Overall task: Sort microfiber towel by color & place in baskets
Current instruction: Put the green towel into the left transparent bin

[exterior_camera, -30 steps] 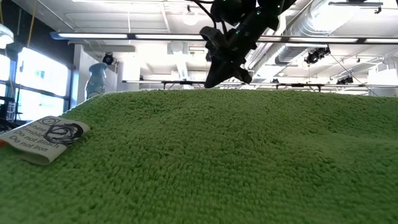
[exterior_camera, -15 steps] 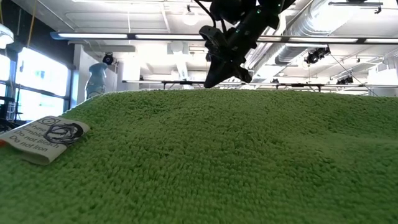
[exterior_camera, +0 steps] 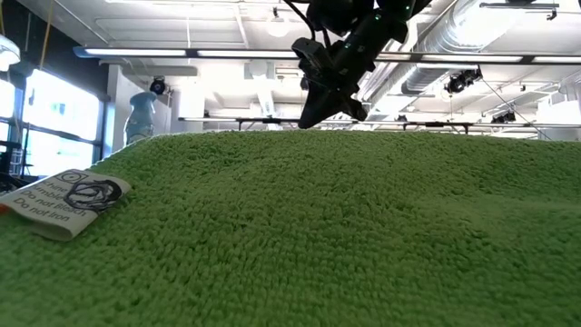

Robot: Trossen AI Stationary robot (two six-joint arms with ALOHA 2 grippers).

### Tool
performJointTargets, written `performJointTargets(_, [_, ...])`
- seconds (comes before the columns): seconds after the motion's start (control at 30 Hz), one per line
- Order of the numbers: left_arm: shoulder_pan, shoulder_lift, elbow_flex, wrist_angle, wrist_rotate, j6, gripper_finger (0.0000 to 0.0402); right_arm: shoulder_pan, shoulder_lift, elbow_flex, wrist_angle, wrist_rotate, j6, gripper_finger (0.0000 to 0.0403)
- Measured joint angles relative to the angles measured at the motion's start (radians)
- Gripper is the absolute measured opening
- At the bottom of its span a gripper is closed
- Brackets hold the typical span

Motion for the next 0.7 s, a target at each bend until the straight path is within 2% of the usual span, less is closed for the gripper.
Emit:
performJointTargets(0.3, [-0.016, -0.04, -0.005, -0.016, -0.034, -0.139, 0.0003, 0.0, 0.0, 0.0, 0.0, -0.021, -0.026, 0.0])
performJointTargets(0.5, [-0.02, -0.163, -0.006, -0.032, -0.052, -0.215, 0.0027, 0.0, 0.0, 0.0, 0.0, -0.021, -0.026, 0.0])
performJointTargets(0.7, [-0.02, -0.305, -0.006, -0.057, -0.08, -0.218, 0.0066, 0.0, 0.0, 0.0, 0.0, -0.021, -0.026, 0.0])
